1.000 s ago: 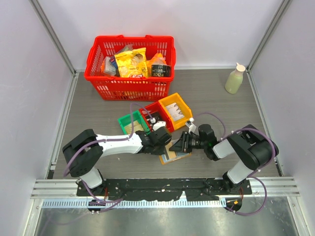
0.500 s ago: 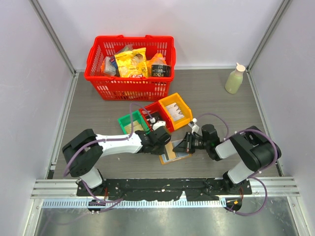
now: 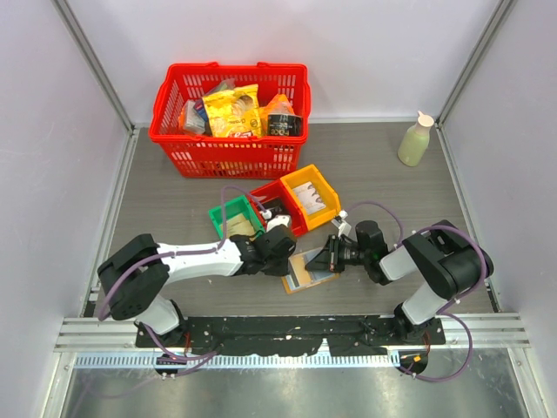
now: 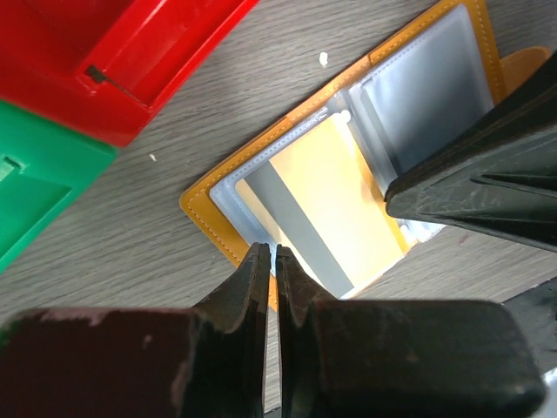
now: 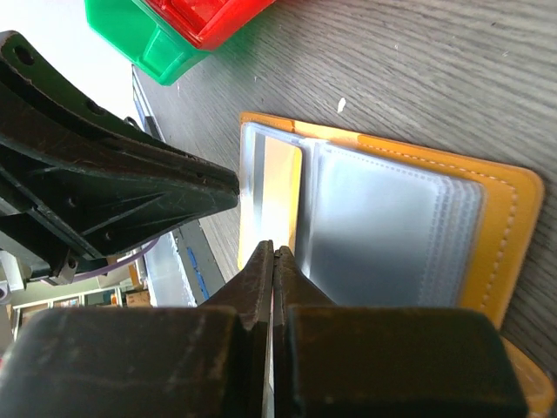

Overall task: Take the credit cards out of the card holder
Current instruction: Remove the credit card from the card holder.

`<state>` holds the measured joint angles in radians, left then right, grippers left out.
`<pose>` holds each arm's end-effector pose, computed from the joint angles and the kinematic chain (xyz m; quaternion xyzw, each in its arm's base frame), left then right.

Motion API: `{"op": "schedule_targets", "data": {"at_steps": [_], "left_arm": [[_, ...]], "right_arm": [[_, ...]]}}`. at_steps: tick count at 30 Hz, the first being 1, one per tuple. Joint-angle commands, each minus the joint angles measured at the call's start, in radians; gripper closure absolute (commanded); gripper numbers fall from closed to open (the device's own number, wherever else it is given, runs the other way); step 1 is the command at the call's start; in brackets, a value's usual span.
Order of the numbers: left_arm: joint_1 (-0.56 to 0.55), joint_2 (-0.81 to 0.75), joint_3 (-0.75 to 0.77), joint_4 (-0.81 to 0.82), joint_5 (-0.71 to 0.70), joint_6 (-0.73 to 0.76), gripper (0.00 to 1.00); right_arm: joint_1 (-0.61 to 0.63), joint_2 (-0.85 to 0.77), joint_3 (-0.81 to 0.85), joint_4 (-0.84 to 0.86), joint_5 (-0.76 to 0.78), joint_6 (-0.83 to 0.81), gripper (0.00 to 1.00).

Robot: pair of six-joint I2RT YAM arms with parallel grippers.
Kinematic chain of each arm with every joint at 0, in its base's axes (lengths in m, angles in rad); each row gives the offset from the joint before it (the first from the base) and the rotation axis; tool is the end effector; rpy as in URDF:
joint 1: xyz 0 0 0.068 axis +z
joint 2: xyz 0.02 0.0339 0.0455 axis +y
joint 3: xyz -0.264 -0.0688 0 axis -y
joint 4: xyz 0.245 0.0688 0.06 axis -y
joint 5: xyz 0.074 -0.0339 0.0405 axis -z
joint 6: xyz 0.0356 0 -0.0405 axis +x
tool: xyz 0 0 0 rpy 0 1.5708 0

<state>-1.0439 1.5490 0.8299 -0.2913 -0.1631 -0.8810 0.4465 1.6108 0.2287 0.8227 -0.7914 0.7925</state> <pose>0.1539 -0.2530 0.1688 0.0555 0.9565 -0.1814 0.2218 0.1869 0.1176 0.0953 -0.0450 0.8273 0.5341 0.1681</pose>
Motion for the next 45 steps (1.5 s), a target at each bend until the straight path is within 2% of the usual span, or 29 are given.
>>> {"op": "schedule_targets", "data": {"at_steps": [1,6,8,14,16,20,26,32,39,45], "left_arm": [[0.002,-0.001,0.025,0.073,0.045,0.025,0.90],[0.004,0.033,0.032,0.037,0.030,0.011,0.93],[0.002,0.042,0.035,0.011,0.014,0.007,0.96],[0.002,0.085,0.040,-0.051,-0.012,0.010,1.00],[0.002,0.097,0.037,-0.046,0.000,0.005,1.00],[0.004,0.103,0.028,-0.040,0.010,-0.004,1.00],[0.002,0.112,0.012,-0.023,0.019,-0.012,1.00],[0.002,0.126,0.009,-0.009,0.033,-0.013,1.00],[0.005,0.123,0.006,-0.008,0.034,-0.013,1.00],[0.005,0.129,0.009,-0.017,0.034,-0.013,1.00]], "right_arm": [[0.000,0.001,0.001,0.047,-0.016,-0.015,0.99],[-0.002,-0.020,0.008,-0.003,-0.002,-0.032,0.98],[-0.003,-0.057,0.015,-0.072,0.029,-0.067,0.91],[0.003,-0.235,0.087,-0.439,0.187,-0.231,0.57],[0.003,-0.253,0.103,-0.497,0.172,-0.251,0.51],[0.020,-0.209,0.107,-0.467,0.144,-0.237,0.47],[0.083,-0.128,0.112,-0.350,0.121,-0.174,0.46],[0.095,-0.074,0.101,-0.242,0.087,-0.110,0.53],[0.090,-0.037,0.064,-0.077,0.037,-0.029,0.68],[0.038,-0.032,0.021,0.071,-0.025,0.051,0.69]]}}
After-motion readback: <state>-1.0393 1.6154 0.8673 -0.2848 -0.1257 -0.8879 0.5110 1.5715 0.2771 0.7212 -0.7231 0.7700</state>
